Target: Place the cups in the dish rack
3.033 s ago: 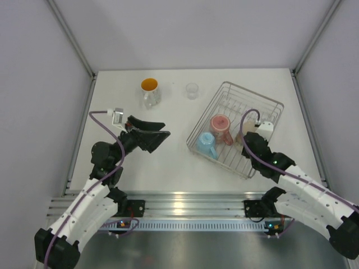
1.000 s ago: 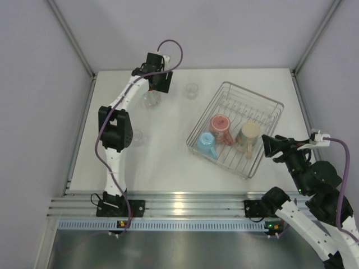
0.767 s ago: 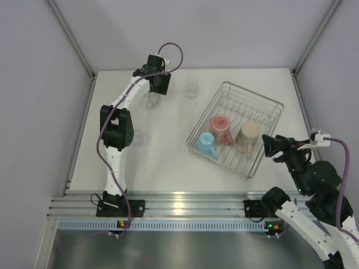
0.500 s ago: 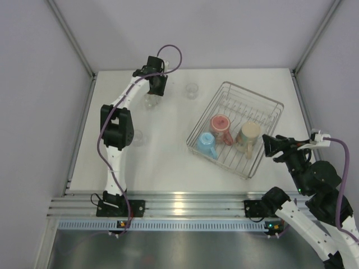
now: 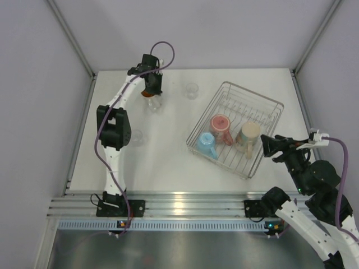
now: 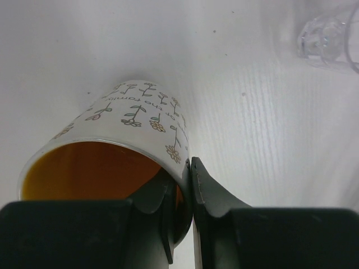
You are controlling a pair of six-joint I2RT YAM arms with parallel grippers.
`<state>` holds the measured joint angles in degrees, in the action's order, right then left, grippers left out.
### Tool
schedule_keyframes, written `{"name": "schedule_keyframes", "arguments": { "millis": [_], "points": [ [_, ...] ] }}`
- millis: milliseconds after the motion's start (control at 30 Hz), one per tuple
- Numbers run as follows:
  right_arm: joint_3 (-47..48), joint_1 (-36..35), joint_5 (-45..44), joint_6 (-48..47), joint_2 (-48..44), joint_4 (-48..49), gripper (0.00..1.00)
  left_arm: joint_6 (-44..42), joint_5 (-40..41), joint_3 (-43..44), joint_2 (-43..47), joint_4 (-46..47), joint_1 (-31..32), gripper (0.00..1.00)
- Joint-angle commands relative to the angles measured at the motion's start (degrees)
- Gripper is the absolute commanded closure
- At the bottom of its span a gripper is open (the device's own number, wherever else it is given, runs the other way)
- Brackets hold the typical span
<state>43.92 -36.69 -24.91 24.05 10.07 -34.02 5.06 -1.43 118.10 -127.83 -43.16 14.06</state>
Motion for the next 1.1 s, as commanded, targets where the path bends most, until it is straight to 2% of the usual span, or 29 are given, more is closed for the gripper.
{"name": "schedule_keyframes", "arguments": {
  "millis": [0,167,233,333,400,433,467,500,667,700,867,1000,1067],
  "points": [
    [0.02,0.65,3.54,0.03,1.88,2.38,0.36,4.95,-6.63,4.15,11.44,1.14,0.09,1.0],
    [-0.59,0.65,9.78,2.05,4.34,5.71,0.36,9.79,-11.48,1.79,18.92,5.97,0.09,1.0],
    [-1.03,0.56,14.08,3.54,5.14,7.2,0.36,12.67,-16.13,-2.16,23.84,8.86,0.09,1.0],
    [-2.35,0.65,19.09,5.47,6.98,10.55,0.36,18.74,-22.9,-11.82,31.39,19.13,0.17,1.0],
    [-3.31,0.65,21.81,7.14,9.0,12.83,0.35,23.48,-26.15,-19.02,37.46,32.38,0.17,1.0],
    [-3.58,0.65,22.79,7.5,9.62,13.62,0.34,28.64,-29.47,-25.84,39.31,37.22,0.17,1.0],
    [-4.01,0.65,23.84,8.02,10.84,15.63,0.33,31.3,-30.98,-28.43,42.02,46.32,0.09,1.0],
    [-4.45,0.65,26.64,8.72,11.46,16.78,0.32,35.76,-32.31,-30.46,43.09,49.54,0.26,1.0],
    [-4.28,0.65,34.65,11.8,14.98,23.55,0.21,43.62,-39.34,-40.83,49.67,64.23,2.01,1.0],
    [-4.28,0.65,36.84,13.37,15.42,26.43,0.19,45.02,-39.7,-42.33,50.74,68.69,3.24,1.0],
    [-4.9,0.56,41.51,18.65,19.81,35.41,0.11,45.48,-38.21,-50.06,59.08,74.53,7.72,1.0],
    [-7.44,0.65,44.94,25.33,23.59,44.55,0.04,45.48,-32.52,-61.02,65.15,80.58,14.56,1.0],
    [-7.97,0.48,45.91,27.18,26.58,47.81,0.01,44.52,-31.18,-62.81,67.01,83.41,17.99,1.0]
  ]
}}
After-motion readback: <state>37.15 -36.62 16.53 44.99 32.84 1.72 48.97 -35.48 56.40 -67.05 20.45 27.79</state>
